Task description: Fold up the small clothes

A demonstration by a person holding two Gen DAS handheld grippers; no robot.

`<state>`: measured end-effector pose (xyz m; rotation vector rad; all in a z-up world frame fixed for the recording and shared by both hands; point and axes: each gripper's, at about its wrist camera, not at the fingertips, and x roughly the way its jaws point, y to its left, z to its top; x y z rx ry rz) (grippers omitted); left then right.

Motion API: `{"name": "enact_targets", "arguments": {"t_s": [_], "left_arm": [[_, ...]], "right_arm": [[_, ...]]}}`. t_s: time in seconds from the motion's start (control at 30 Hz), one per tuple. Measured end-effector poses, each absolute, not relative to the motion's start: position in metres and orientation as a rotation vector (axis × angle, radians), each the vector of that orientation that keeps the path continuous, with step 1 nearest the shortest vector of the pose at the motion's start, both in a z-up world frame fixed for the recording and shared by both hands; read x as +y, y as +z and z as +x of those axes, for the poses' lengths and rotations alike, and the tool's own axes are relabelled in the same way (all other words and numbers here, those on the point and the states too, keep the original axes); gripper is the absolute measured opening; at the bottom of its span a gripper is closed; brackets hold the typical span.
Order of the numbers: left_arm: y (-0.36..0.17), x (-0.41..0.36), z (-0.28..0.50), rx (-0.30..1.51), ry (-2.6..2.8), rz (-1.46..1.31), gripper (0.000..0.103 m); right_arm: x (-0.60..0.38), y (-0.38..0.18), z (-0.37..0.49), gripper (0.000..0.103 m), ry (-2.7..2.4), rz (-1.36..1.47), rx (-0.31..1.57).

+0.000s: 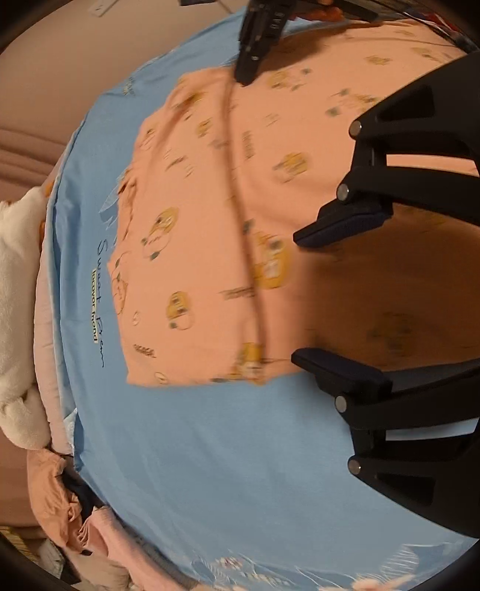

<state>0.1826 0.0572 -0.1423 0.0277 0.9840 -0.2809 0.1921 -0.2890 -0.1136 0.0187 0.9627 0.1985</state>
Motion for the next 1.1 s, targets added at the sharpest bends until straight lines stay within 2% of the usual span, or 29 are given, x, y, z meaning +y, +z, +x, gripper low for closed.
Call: {"name": "enact_targets", "arguments": {"t_s": [0.1,0.17,0.2,0.3,0.37,0.43,0.63,0.83,1.1], "left_arm": [[-0.136,0.061,0.156,0.986,-0.300,0.002,0.065],[-0.136,0.064,0.134,0.995,-0.310,-0.009,0.066],[-0.138,0.064,0.126,1.005,-0.314,-0.011,0.066],[-0.148,0.070,0.092,1.031,-0.304,-0.023,0.067],[-0.148,0.071,0.072,1.028,-0.308,-0.028,0.067],[-0.147,0.074,0.055,1.030,-0.316,-0.034,0.067],[-0.143,0.094,0.018,1.051,-0.282,-0.089,0.070],[-0.145,0.131,0.004,1.066,-0.284,-0.333,0.070],[-0.158,0.130,0.028,1.097,-0.452,-0.602,0.069]], "right_arm": [[-0.294,-0.102,0.170,0.022,0.196,0.044,0.948],[-0.295,-0.099,0.153,0.026,0.217,0.048,0.942],[-0.294,-0.102,0.143,0.031,0.235,0.045,0.960],[-0.288,-0.116,0.113,0.033,0.246,-0.027,1.006],[-0.283,-0.116,0.093,0.039,0.248,-0.078,0.990],[-0.280,-0.117,0.073,0.052,0.259,-0.106,0.994],[-0.284,-0.113,0.037,0.054,0.289,-0.122,1.028],[-0.327,-0.108,0.028,0.054,0.320,0.204,1.042],[-0.363,-0.151,0.038,0.054,0.511,0.698,1.119]]}}
